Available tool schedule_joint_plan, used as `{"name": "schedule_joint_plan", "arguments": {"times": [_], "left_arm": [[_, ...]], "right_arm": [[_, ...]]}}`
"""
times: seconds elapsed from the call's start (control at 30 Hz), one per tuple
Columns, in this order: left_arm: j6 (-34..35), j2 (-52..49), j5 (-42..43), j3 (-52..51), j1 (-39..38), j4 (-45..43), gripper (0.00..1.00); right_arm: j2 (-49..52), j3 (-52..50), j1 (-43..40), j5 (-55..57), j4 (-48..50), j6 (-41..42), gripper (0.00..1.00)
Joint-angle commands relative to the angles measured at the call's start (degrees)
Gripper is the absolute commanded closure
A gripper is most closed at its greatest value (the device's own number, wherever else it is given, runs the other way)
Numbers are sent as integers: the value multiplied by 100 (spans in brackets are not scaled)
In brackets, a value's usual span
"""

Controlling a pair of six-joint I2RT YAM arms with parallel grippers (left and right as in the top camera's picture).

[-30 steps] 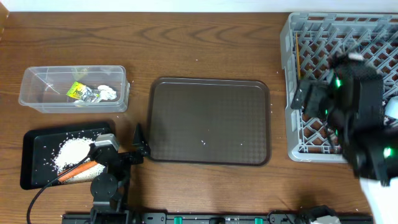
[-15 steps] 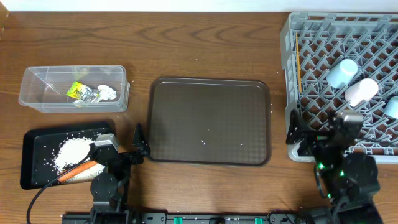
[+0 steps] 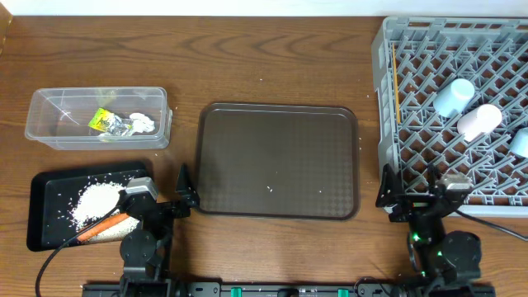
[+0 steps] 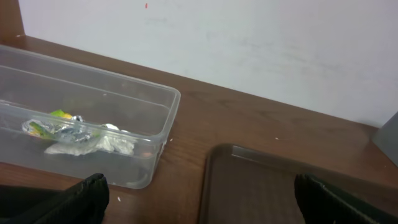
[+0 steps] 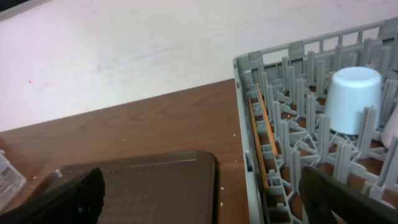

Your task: Sort waste into correct bins and load items into the dishwasher rack

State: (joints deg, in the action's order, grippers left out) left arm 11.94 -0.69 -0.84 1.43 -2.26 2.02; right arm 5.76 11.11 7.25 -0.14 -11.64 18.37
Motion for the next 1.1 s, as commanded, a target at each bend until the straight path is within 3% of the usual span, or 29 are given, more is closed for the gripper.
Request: {"name": "schedule_joint_plan", "arguments": {"times": [0.0,0.23,0.6,1.07], "left_arm": [[-55,4,-116,-120,26,201,2],[-55,4,-116,-120,26,201,2],[-55,4,-116,-120,26,201,2],[-55,4,-116,-120,26,201,2]], "right_arm": [[-249,-378,-63,-68,223,-87,1],[-496,-1058,-85,-109,680,-315,1],[-549,-1080,-293,-144,957,-1978,1],[-549,-1080,-358,-9,732,-2085,1]]}}
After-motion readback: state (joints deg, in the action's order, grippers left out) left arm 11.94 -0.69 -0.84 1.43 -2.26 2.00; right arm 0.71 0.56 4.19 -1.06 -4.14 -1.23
